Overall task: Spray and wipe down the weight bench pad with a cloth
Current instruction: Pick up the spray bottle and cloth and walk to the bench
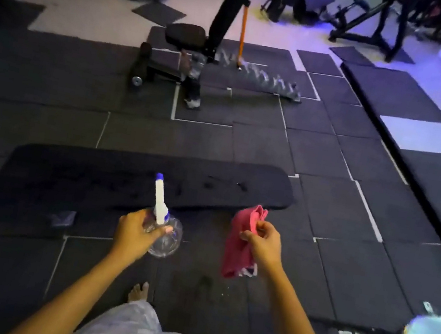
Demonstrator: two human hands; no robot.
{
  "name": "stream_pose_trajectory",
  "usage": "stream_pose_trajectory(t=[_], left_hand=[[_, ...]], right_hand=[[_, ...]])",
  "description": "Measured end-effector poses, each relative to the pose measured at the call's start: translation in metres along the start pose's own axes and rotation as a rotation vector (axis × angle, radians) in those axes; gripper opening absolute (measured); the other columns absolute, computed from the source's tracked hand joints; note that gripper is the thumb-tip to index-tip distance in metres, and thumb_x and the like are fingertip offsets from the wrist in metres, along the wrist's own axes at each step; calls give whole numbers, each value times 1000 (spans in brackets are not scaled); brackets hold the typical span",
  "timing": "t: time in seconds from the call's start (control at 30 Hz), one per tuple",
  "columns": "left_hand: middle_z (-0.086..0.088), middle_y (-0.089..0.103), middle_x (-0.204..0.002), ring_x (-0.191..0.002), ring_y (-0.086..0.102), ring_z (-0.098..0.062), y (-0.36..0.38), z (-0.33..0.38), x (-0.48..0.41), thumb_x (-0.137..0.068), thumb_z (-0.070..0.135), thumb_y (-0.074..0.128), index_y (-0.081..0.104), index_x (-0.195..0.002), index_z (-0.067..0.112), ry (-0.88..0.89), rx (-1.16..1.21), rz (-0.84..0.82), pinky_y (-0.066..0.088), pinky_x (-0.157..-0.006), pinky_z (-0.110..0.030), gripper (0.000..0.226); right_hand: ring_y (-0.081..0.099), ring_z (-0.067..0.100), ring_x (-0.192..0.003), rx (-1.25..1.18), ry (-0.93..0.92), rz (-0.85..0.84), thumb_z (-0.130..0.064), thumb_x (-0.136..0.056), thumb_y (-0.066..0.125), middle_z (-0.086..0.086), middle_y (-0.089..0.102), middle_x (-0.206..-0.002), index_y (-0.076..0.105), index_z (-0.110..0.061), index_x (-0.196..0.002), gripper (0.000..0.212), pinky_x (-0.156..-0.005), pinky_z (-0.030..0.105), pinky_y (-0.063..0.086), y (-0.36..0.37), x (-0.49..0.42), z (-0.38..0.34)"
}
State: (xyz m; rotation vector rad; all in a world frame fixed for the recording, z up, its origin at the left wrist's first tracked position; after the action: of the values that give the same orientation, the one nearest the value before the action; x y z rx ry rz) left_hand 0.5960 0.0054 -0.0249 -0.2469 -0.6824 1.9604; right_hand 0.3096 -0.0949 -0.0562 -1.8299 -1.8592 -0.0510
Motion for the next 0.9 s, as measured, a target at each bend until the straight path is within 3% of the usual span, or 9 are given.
stream_pose_trajectory(t=[0.13,0.23,0.3,0.4,0.5,0.67,0.8,0.9], left_hand=[[-9,74,-86,-73,63,-17,-53,-33,-46,-67,12,86,74,-98,8,-25,36,31,47,-62,-23,34],[-9,74,-88,-76,65,-18,-82,-49,-80,-67,10,86,74,-99,8,-31,26,46,41,-58,-8,35],[-8,74,-89,-76,64,-18,-94,-56,-100,-67,11,86,73,-101,7,-44,28,55,40,-57,-6,37],[-8,75,-90,-78,67,-19,-101,-68,-129,-67,14,86,73,-102,8,-76,60,59,50,-65,-23,38],[-8,75,-90,-79,69,-20,-97,-74,-155,-67,15,86,73,-103,9,-105,79,65,54,-71,-31,39],[-8,74,-91,-79,67,-18,-78,-75,-201,-67,13,86,72,-104,7,-150,79,33,53,-70,-28,39],[-7,74,-92,-79,66,-15,-64,-78,-246,-68,13,85,71,-105,6,-160,41,10,48,-62,-10,40],[-6,74,-93,-82,68,-16,-47,-95,-281,-69,14,85,71,-106,8,-176,29,-21,53,-68,-19,41]], right_hand=[[62,25,-76,69,0,-71,2,-66,73,10,69,-84,67,-7,-86,22,-72,45,54,87,-29,-26],[67,30,-83,117,24,-70,-4,-64,73,10,73,-87,68,-13,-84,22,-76,47,56,133,-48,-39],[69,32,-85,145,41,-80,-8,-64,72,11,74,-87,69,-15,-84,22,-78,50,57,155,-59,-47],[69,34,-84,146,40,-65,-18,-54,68,10,73,-83,67,-20,-77,23,-77,54,56,182,-86,-47],[68,35,-86,156,57,-71,-7,-64,72,11,72,-84,66,-21,-76,20,-79,54,56,203,-99,-61],[67,32,-87,131,109,-72,2,-73,69,9,71,-89,67,-15,-88,23,-82,52,56,223,-142,-67],[66,33,-88,158,152,-60,3,-74,68,8,67,-86,65,-15,-87,22,-82,48,56,230,-189,-61],[65,31,-87,199,207,-81,2,-73,69,7,67,-84,64,-18,-85,24,-83,47,55,238,-227,-47]])
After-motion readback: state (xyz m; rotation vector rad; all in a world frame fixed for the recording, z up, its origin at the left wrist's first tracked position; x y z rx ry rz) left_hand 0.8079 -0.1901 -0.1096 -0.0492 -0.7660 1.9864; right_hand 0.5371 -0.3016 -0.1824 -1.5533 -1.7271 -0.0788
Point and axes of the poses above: each hand's wrist, its own x-axis away from the middle knuckle, its own y-axis out of the palm, z = x × y, the point moved 7 cm from there along -x, towards the middle knuckle
